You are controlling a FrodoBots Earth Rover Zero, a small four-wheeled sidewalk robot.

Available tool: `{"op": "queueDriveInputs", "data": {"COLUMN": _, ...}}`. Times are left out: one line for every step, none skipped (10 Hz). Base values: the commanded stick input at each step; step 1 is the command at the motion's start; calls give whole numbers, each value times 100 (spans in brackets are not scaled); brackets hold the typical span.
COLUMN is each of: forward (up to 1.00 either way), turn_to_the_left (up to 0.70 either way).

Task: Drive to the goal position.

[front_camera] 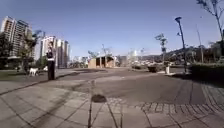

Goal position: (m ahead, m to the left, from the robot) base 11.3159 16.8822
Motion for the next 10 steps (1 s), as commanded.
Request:
{"op": "queueDriveInputs", "data": {"forward": 70, "turn_to_the_left": 0}}
{"op": "queueDriveInputs", "data": {"forward": 70, "turn_to_the_left": 0}}
{"op": "queueDriveInputs", "data": {"forward": 70, "turn_to_the_left": 0}}
{"op": "queueDriveInputs", "data": {"forward": 70, "turn_to_the_left": 1}}
{"op": "queueDriveInputs", "data": {"forward": 70, "turn_to_the_left": 21}}
{"op": "queueDriveInputs", "data": {"forward": 70, "turn_to_the_left": 22}}
{"op": "queueDriveInputs", "data": {"forward": 71, "turn_to_the_left": 1}}
{"op": "queueDriveInputs", "data": {"forward": 78, "turn_to_the_left": 1}}
{"op": "queueDriveInputs", "data": {"forward": 85, "turn_to_the_left": 1}}
{"op": "queueDriveInputs", "data": {"forward": 85, "turn_to_the_left": 1}}
